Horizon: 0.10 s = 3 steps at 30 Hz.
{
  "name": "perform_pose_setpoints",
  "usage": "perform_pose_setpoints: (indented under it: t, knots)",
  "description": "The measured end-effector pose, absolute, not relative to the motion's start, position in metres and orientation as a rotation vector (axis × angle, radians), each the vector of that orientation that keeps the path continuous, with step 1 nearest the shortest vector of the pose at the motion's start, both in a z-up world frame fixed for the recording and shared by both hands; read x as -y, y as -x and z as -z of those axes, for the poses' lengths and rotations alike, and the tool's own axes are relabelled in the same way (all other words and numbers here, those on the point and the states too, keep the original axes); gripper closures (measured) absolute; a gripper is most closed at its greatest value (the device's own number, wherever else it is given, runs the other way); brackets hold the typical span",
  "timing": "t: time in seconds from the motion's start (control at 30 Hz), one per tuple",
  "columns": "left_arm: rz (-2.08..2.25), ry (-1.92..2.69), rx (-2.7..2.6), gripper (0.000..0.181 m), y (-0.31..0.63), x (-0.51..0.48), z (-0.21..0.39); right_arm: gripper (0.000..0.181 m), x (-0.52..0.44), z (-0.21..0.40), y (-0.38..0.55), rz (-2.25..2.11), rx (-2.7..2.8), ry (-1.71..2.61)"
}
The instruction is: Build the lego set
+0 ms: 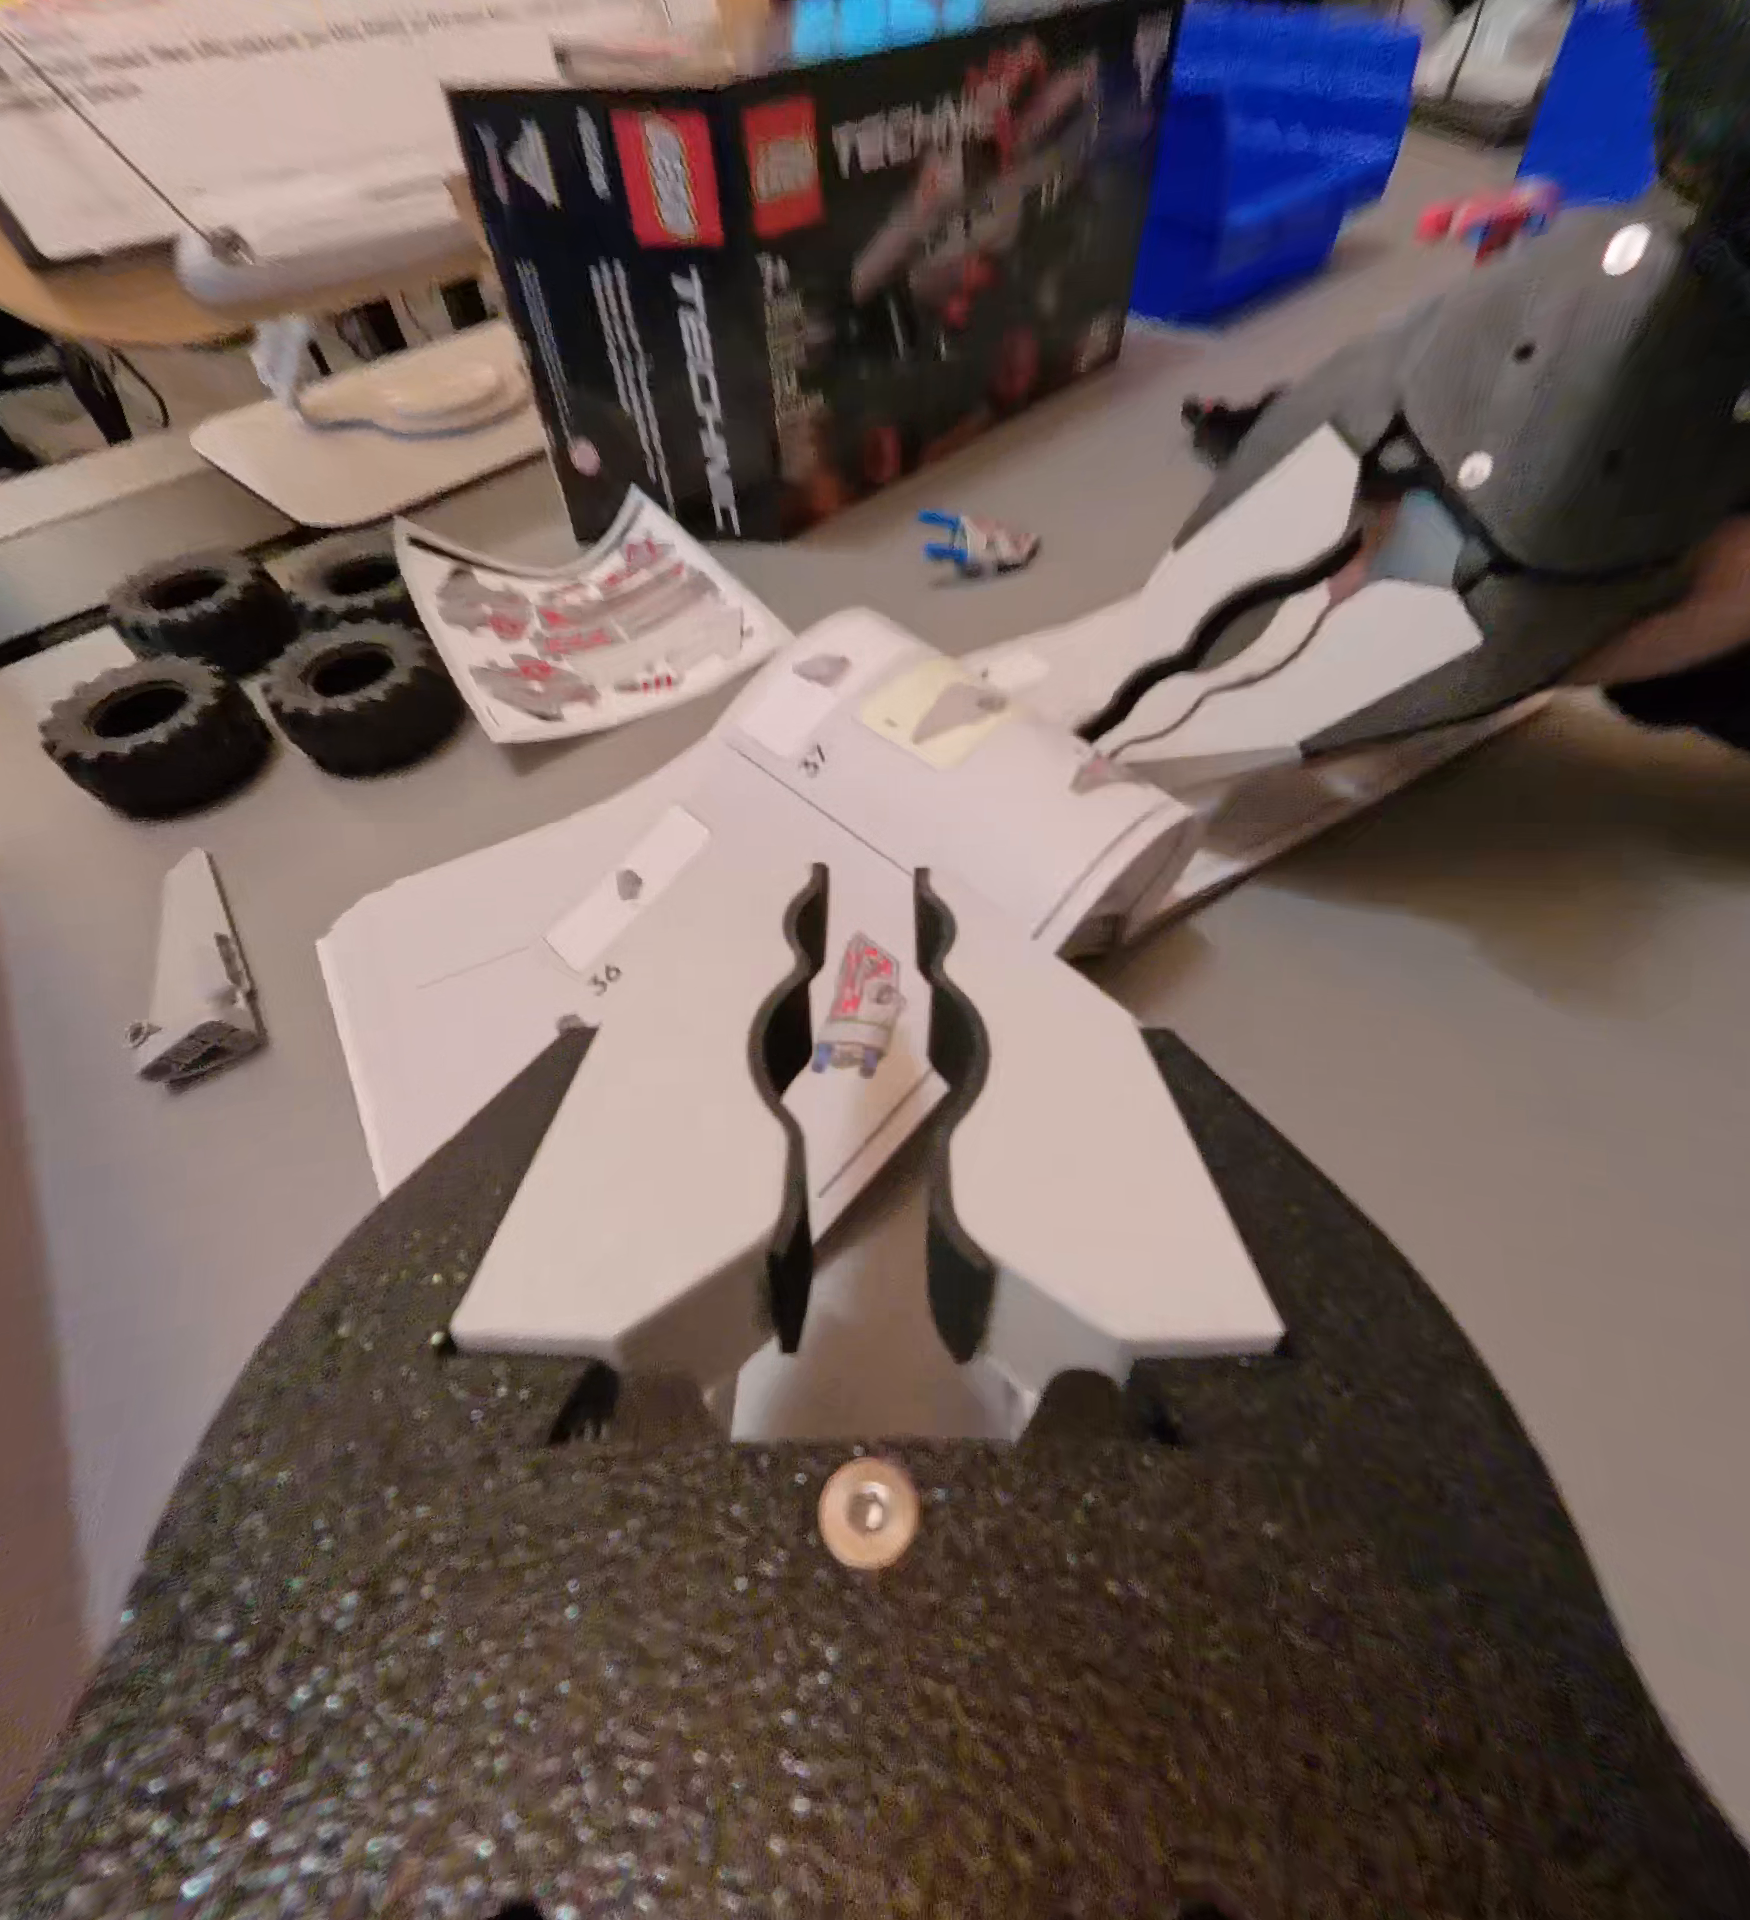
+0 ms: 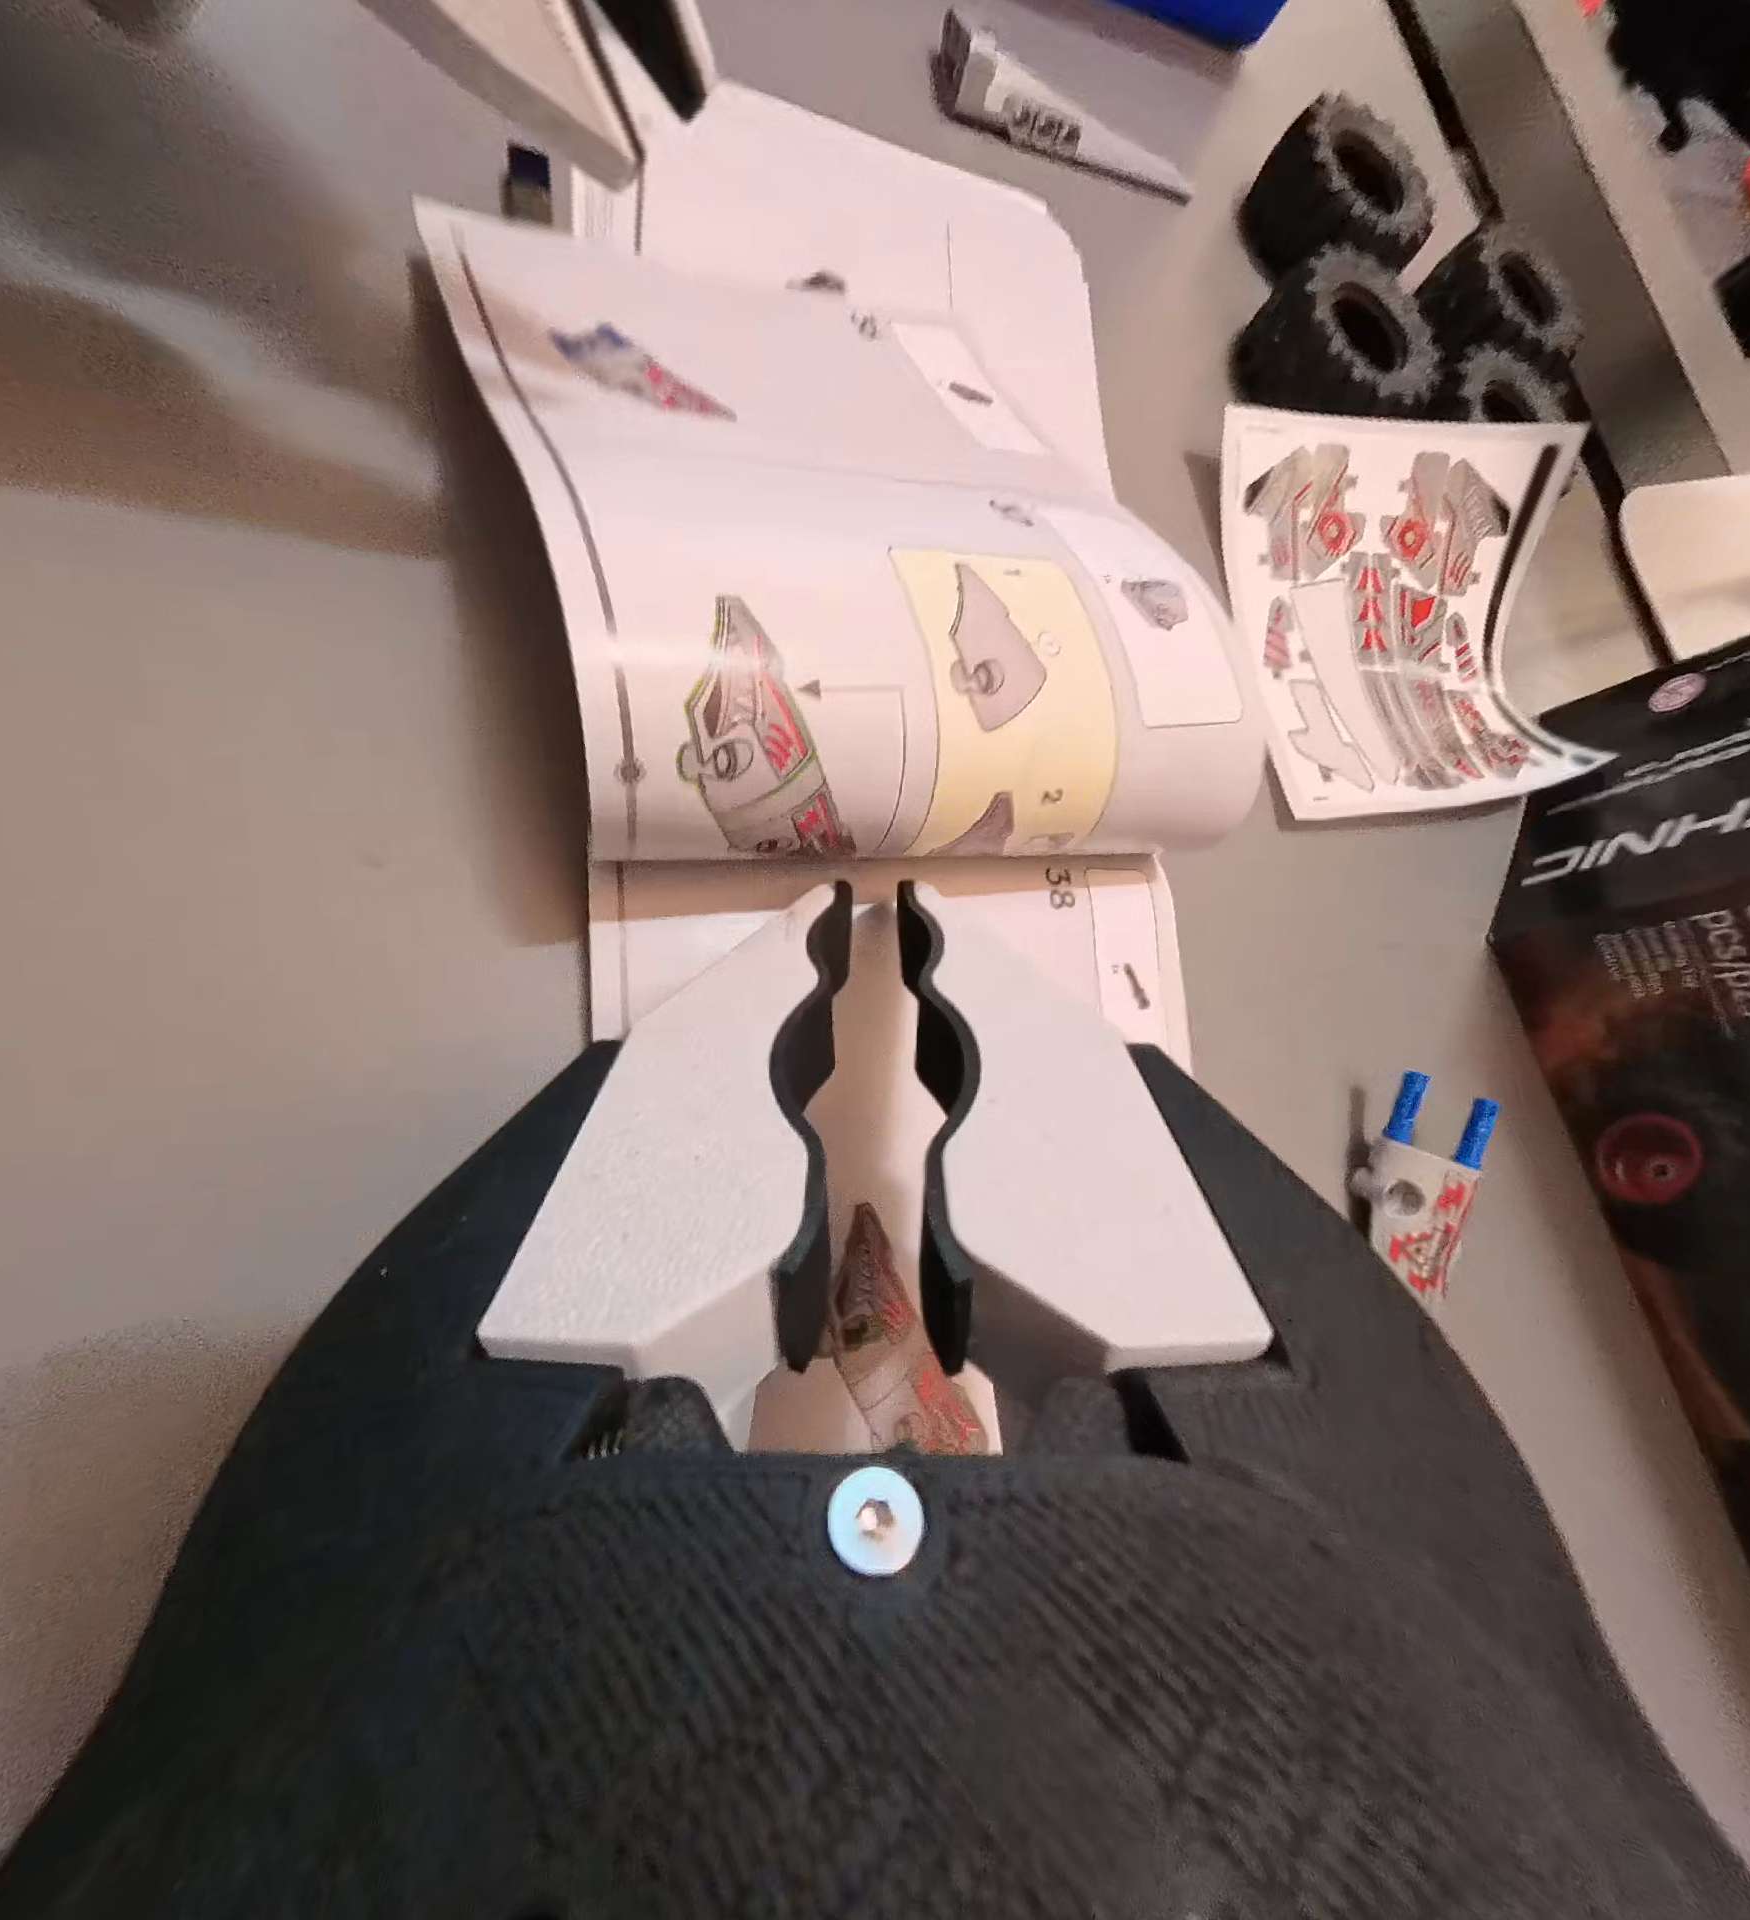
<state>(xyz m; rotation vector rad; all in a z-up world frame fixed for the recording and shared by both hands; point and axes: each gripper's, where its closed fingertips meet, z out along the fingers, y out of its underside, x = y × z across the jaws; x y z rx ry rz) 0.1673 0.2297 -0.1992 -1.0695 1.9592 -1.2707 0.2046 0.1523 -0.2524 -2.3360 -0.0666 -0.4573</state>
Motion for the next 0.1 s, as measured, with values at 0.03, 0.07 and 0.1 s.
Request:
perform_pose_setpoints:
  t: [0.03,0.07,0.1]
  knots:
    - [1.208,1.066,-1.98,0.177,-0.169,-0.23,0.204,0.178,-0.152,0.257,-0.203,0.451,0.07,2.357]
    - [1.159,1.05,-2.001,0.181,-0.171,-0.229,0.209,0.181,-0.153,0.257,-0.202,0.445,0.071,2.357]
    - [1.121,1.036,-2.039,0.181,-0.171,-0.227,0.215,0.181,-0.153,0.257,-0.202,0.447,0.06,2.353]
